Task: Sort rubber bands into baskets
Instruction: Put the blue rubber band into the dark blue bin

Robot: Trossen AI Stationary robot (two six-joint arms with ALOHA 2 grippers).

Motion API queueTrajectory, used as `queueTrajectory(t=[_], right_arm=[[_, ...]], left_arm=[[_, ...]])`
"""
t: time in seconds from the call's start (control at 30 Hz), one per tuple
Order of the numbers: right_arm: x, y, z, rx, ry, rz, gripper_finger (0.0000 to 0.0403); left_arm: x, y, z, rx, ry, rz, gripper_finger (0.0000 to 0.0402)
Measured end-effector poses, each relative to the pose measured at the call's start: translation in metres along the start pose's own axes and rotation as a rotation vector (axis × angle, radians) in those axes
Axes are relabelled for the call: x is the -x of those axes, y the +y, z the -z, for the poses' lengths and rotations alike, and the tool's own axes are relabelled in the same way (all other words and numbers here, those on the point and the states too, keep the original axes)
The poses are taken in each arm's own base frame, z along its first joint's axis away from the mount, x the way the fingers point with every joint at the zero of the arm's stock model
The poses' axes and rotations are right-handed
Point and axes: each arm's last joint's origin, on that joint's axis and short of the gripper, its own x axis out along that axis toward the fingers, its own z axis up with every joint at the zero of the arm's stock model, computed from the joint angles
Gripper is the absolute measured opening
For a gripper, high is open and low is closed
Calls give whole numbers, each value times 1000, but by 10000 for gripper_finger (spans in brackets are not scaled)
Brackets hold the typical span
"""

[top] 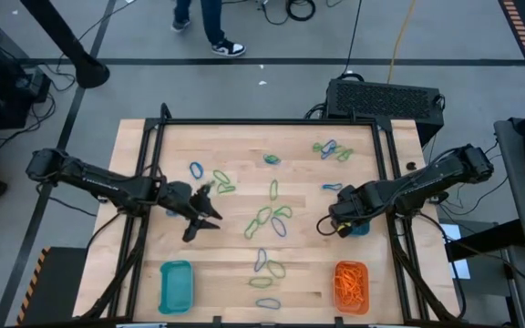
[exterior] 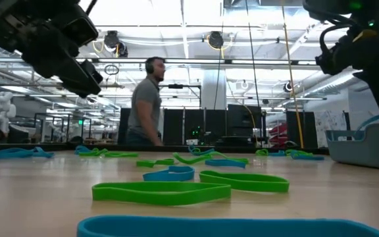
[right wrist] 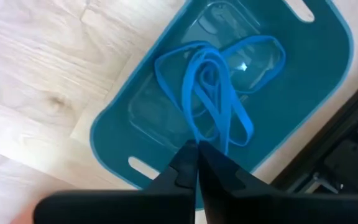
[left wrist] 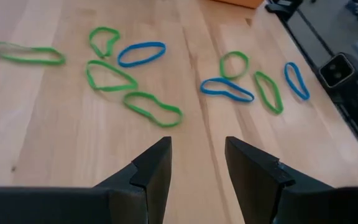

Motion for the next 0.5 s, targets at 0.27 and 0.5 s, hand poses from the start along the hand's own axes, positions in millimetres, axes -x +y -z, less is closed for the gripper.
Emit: queueTrajectory(t=[0.27, 0.5], right_arm=[[0, 2, 0, -3, 2, -24, 41], [2, 3, 1, 41, 48, -44, 85]], left_arm=[[-2, -18, -2, -34, -58, 9, 157], [-2, -22, -3, -66, -72, 24, 157]])
